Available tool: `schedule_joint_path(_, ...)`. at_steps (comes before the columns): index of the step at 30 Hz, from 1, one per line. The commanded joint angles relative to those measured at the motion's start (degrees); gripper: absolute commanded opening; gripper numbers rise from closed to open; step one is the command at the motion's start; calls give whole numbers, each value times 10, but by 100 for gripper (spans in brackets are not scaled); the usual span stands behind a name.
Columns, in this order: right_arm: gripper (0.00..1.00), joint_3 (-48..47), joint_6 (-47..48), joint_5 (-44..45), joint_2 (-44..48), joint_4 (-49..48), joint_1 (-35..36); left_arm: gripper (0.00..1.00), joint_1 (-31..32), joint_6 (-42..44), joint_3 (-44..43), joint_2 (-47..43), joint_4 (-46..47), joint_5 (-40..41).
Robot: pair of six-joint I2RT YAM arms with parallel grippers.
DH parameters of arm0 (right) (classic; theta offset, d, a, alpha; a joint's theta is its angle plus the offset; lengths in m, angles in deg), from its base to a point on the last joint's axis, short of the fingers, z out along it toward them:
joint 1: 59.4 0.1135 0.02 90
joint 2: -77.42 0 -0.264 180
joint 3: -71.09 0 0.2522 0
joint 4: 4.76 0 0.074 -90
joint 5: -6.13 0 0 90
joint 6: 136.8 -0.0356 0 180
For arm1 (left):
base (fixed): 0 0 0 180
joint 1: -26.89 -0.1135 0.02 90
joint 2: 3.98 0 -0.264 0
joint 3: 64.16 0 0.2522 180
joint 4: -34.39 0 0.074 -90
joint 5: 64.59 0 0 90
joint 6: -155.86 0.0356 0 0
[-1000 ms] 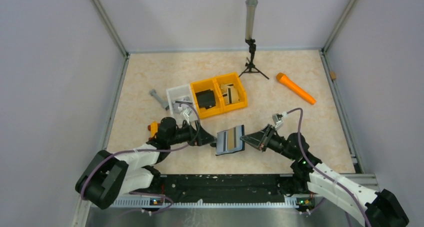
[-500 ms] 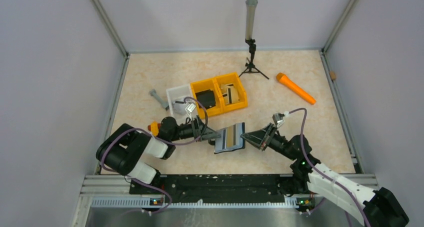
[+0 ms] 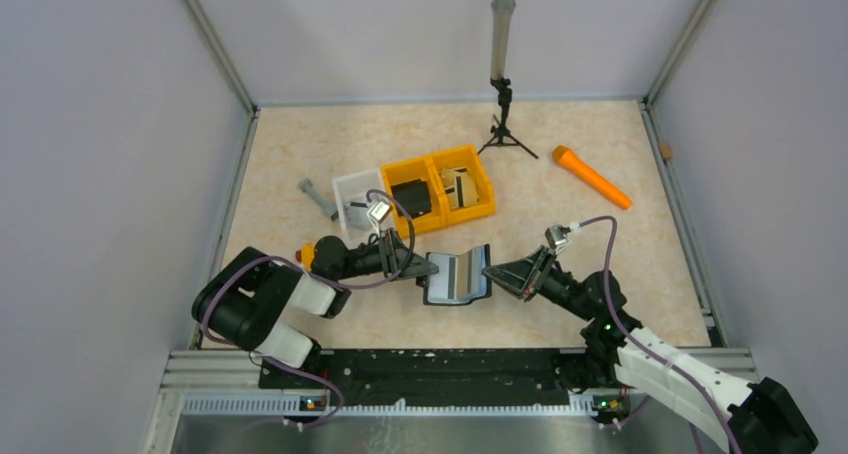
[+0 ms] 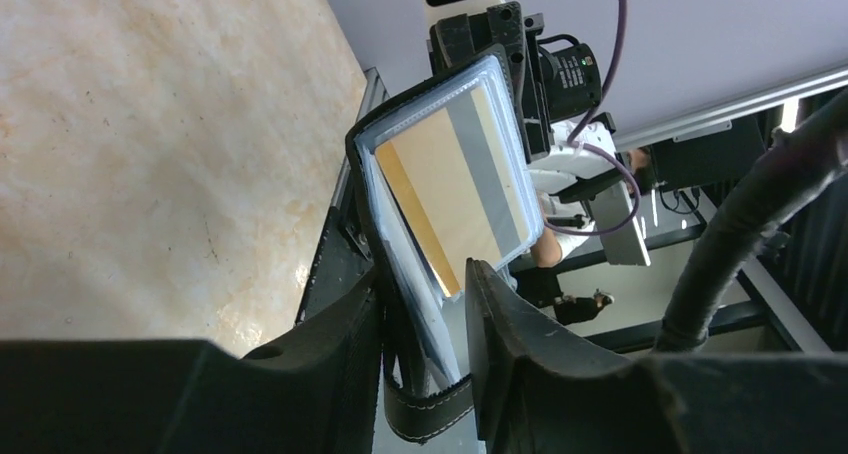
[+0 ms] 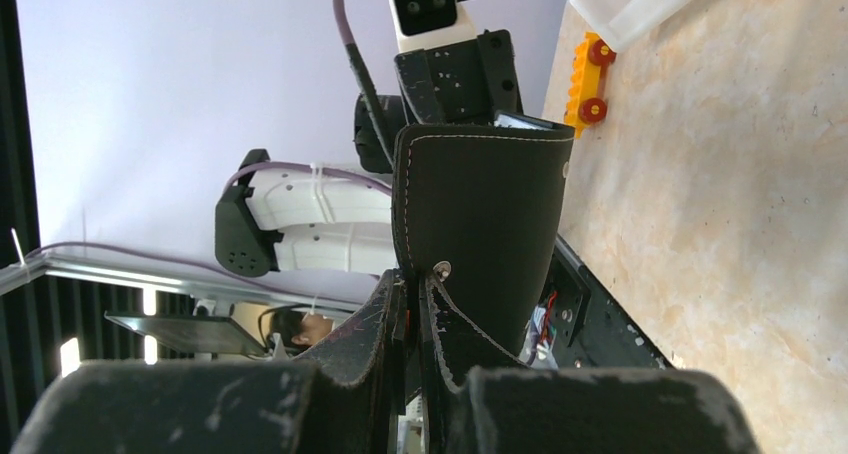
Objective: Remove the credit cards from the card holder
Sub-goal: Remove the credit card from the card holder.
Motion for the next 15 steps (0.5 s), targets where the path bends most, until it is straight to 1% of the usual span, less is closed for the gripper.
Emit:
schedule_joint_path(1,0,13,-4,-1,9,-46,-6,34,-3,13,-14,-30,20,-19)
schedule_joint_path(3,0,9,0,-2,11,-38,-6,25,-3,27,-17,-39,-12,-22)
schedule_joint_path(6,0,9,10,0,17,-23,-6,4,-6,48,-21,-64,-61,-23)
schedule_joint_path(7,0,9,15,2,21,-16,-6,0,-7,58,-22,-74,-82,-23)
schedule_joint_path(10,0,9,52,7,37,20,-6,0,-10,106,-26,-114,-158,-26)
schedule_joint_path(13,0,-24,123,27,67,119,-7,0,-21,152,-27,-176,-251,-24)
schedule_joint_path(14,3,-36,150,38,78,164,-7,0,-26,167,-28,-197,-287,-21)
schedule_joint_path(15,9,-50,179,53,90,209,-7,0,-30,184,-31,-218,-322,-17)
